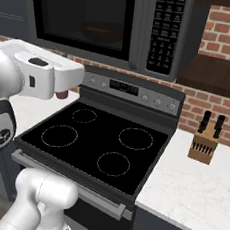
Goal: Pick the corn from the sink and place it in the bowl. Then pick the bowl and place it in the microwave. Then close the microwave door and press the start button.
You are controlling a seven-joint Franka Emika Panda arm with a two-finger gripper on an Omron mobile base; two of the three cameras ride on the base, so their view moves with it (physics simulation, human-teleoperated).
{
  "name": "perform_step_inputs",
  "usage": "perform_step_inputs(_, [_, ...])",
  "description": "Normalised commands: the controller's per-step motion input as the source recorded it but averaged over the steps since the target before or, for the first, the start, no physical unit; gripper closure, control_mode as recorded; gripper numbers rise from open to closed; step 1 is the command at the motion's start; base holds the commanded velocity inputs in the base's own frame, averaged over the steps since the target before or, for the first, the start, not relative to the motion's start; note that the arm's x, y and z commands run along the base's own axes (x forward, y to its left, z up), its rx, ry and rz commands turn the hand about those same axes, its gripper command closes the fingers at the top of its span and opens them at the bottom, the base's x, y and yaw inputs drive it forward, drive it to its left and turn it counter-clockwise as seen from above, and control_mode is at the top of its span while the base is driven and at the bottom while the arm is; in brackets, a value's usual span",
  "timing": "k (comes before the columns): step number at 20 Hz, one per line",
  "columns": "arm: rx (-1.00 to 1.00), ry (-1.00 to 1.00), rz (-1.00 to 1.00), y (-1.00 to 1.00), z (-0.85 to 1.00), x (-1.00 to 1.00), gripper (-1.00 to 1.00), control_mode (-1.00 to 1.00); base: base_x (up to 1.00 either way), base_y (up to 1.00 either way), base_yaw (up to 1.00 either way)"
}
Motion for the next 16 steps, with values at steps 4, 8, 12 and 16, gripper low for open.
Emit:
perform_step_inputs(4, [0.0,0.06,0.0,-0.37,-0.28,-0.05,1.0,-1.0,0.0,0.0,0.0])
perform_step_inputs(8, [0.0,0.01,0.0,-0.03,-0.17,0.05,1.0,-1.0,0.0,0.0,0.0])
perform_step_inputs(12, [0.0,0.03,0.01,-0.05,-0.11,0.22,1.0,-1.0,0.0,0.0,0.0])
perform_step_inputs(16, [0.0,0.0,0.04,-0.14,0.0,0.45,1.0,-1.0,0.0,0.0,0.0])
